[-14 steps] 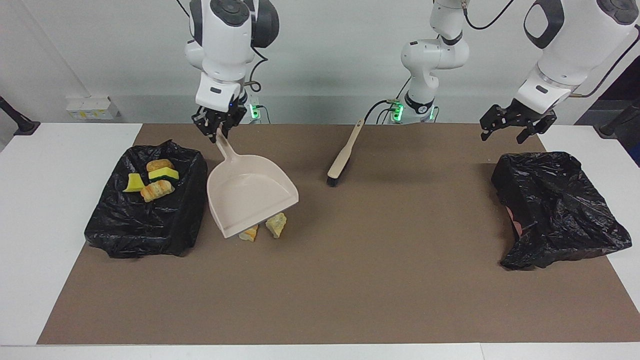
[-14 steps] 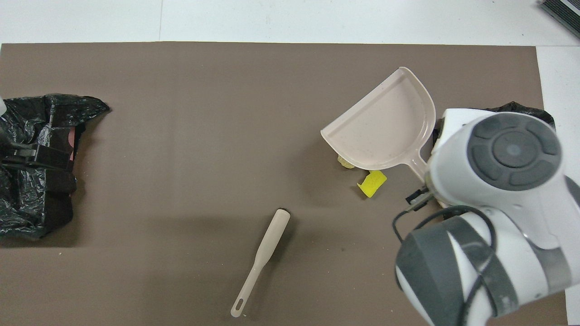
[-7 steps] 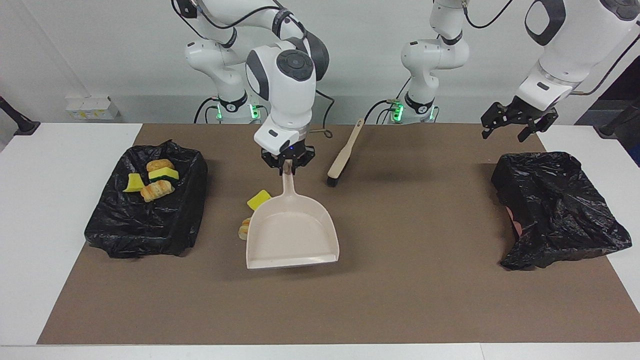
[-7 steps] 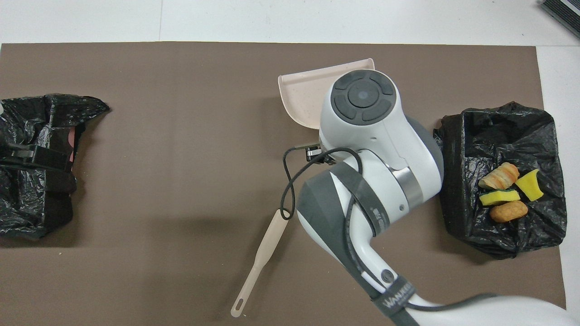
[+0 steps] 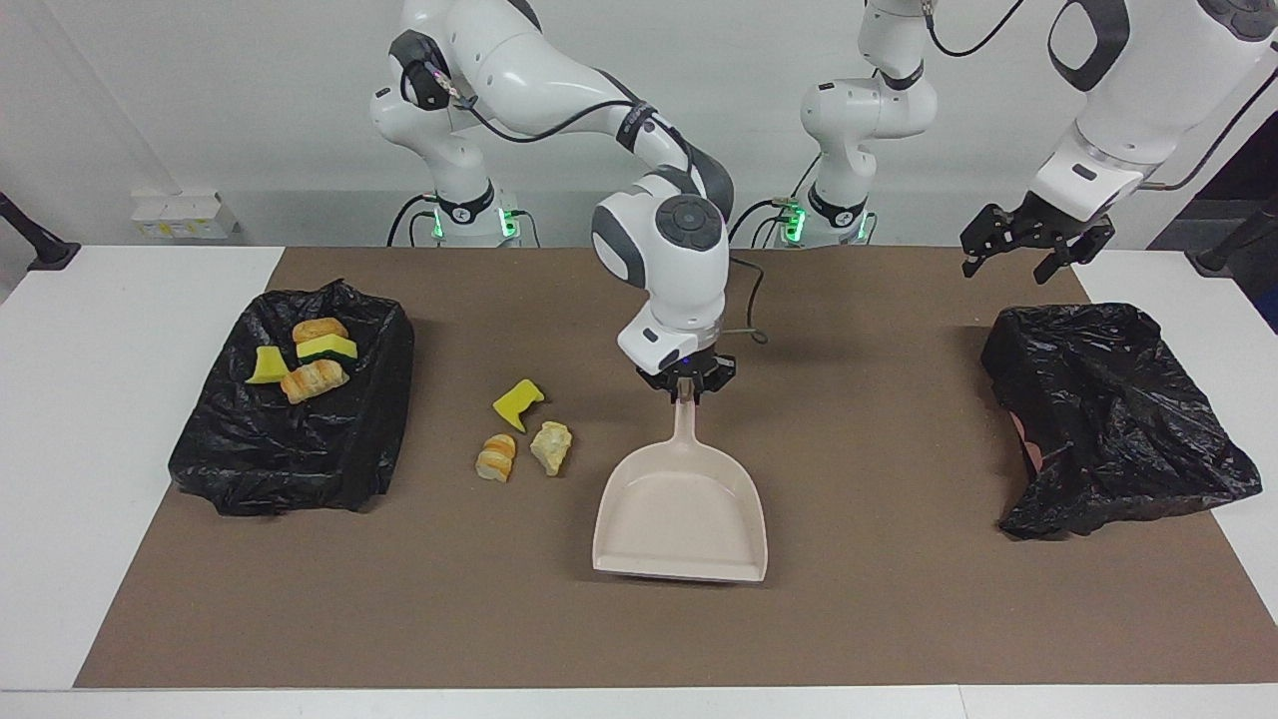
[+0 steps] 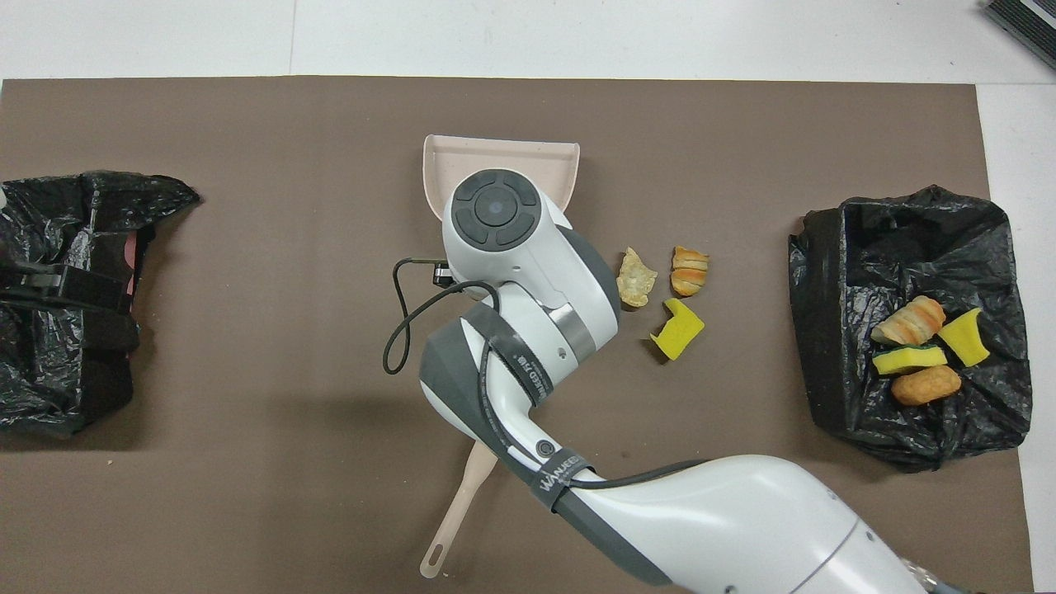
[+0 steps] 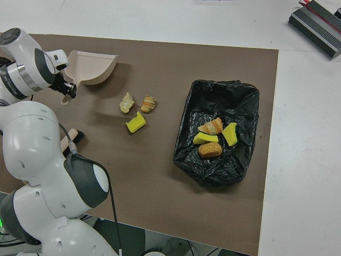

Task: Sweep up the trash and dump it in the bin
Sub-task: 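Bring the empty dustpan back to the table center with the right gripper, then grasp the dustpan handle with the left gripper while the right gripper grasps the brush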

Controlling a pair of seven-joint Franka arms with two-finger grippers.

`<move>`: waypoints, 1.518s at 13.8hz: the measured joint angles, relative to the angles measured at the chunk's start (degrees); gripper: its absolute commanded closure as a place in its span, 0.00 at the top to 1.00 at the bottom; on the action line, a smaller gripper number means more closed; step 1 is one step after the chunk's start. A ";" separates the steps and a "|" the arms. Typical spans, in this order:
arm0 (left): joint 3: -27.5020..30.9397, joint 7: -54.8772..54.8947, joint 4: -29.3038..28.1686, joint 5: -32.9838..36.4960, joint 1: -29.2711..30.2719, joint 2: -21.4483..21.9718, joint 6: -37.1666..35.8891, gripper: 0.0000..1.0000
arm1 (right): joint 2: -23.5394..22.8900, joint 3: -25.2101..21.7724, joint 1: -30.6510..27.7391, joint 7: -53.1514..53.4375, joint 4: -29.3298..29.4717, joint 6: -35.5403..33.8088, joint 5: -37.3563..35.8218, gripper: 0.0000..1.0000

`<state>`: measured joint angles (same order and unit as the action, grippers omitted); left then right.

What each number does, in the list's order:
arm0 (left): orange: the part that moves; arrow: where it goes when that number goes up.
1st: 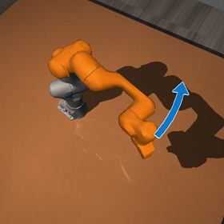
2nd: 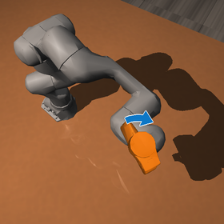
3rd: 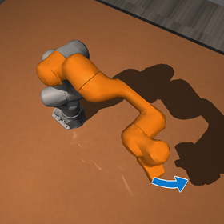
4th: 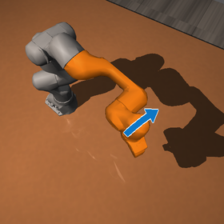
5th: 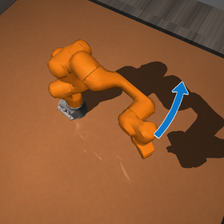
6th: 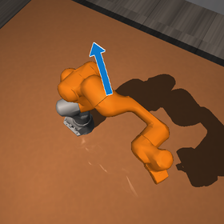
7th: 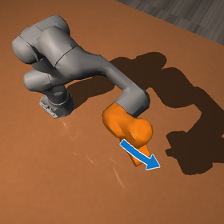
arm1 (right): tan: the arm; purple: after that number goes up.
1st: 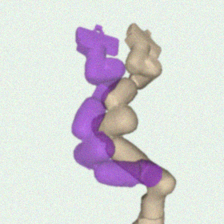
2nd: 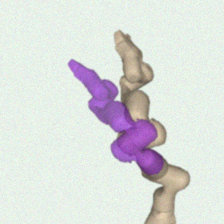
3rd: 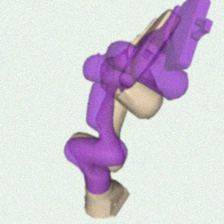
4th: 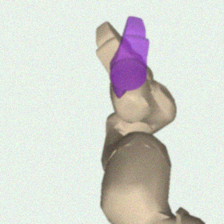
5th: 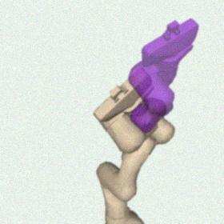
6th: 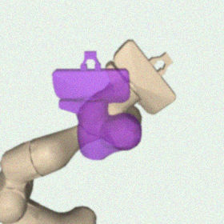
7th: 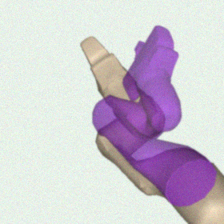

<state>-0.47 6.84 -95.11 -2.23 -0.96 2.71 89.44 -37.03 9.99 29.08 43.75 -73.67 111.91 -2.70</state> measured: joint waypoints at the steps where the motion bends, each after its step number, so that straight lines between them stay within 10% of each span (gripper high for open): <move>1: 0.00 0.00 0.00 0.00 0.00 0.00 0.00 1.00 | -1.33 0.01 0.63 0.00 0.52 0.76 0.24 0.00; 4: 0.00 0.00 0.00 0.00 0.00 0.00 0.00 1.00 | -3.39 -0.04 2.10 0.00 1.26 2.08 0.31 0.08; 6: 0.00 0.00 0.00 0.00 0.00 0.00 0.00 1.00 | -3.40 -0.07 1.94 -0.01 1.42 2.00 0.35 1.00; 16: 0.00 0.01 0.00 0.00 0.00 0.00 0.00 1.00 | 8.22 0.20 2.60 -0.41 -2.91 -10.47 0.73 1.00; 21: -0.11 0.02 0.00 0.00 -0.04 0.02 0.01 1.00 | 20.13 0.31 7.74 7.54 -21.64 -3.56 7.34 1.00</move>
<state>-0.59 6.86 -95.11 -2.22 -0.99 2.73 89.45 -16.90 10.30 36.82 51.29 -95.32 108.36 4.64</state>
